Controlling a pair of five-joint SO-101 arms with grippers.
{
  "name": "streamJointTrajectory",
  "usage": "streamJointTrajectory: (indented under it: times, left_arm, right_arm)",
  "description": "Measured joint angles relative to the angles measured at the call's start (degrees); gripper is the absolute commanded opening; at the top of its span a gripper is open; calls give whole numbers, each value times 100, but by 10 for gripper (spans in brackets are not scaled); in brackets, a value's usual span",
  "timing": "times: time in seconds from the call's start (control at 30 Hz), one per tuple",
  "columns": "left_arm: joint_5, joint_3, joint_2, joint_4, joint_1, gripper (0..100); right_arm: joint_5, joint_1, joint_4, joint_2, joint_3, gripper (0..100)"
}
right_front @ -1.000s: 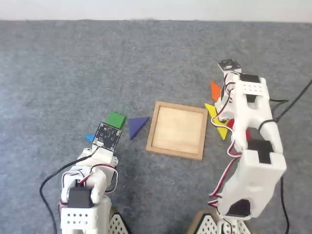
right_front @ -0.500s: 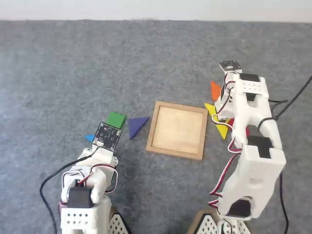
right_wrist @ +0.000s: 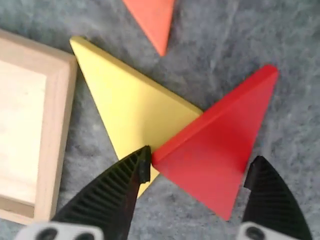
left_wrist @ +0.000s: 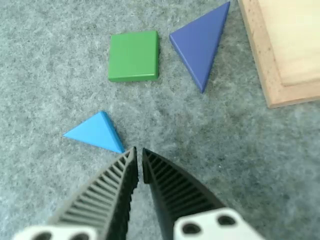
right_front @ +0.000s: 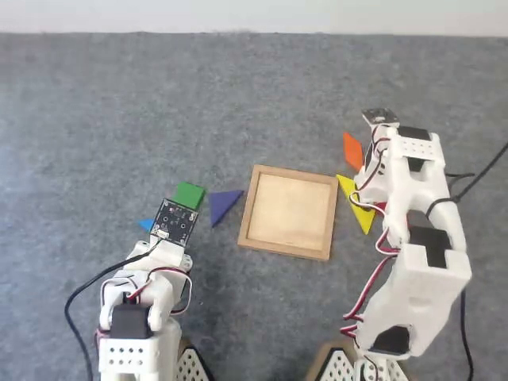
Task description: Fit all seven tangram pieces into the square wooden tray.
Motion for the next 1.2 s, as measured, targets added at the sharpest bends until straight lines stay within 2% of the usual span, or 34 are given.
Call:
streamJointTrajectory:
  times: [0.13,0.2,0.33,0.67,0.8,1.07,1.2]
  left_arm:
    - [0,0,0,0,0,16]
    - [0,0,0,0,0,16]
    - [0,0,0,0,0,16]
    - [0,0,0,0,0,16]
    - [0,0,0,0,0,16]
    - [0,0,0,0,0,16]
    - [0,0,0,0,0,16]
  right_arm:
    - [88,9,-53,-53,114,97]
    - [97,79,-79,-79,114,49]
    - [105,105,-79,-123,132,68]
    - [105,105,-202,-123,149,35]
    - [123,105,-193,-176,149,71]
    - [62,703,53,-686,316,7]
    - [9,738,62,-835,316,7]
